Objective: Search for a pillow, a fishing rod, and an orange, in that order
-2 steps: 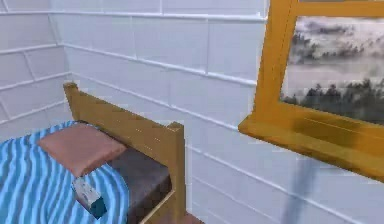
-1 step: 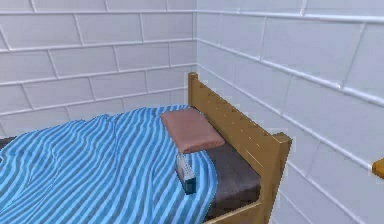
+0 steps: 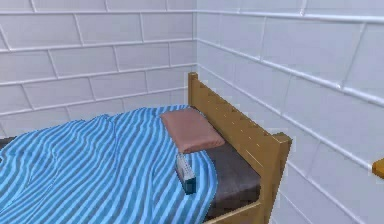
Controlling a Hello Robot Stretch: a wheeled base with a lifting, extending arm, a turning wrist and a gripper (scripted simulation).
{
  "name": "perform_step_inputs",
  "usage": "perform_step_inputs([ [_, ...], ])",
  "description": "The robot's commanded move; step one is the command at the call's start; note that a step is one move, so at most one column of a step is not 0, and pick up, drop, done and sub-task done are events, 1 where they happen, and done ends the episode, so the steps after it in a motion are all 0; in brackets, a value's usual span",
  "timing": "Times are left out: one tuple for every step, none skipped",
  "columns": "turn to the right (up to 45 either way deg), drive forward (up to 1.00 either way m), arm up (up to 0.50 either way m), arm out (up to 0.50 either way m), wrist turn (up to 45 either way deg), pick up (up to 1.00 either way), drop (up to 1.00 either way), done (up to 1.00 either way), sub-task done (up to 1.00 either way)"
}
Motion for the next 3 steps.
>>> perform_step_inputs([
  [45.0, 0.0, 0.0, 0.0, 0.0, 0.0, 0.0, 0.0, 0.0],
  [45.0, 0.0, 0.0, 0.0, 0.0, 0.0, 0.0, 0.0, 0.0],
  [45.0, 0.0, 0.0, 0.0, 0.0, 0.0, 0.0, 0.0, 0.0],
])
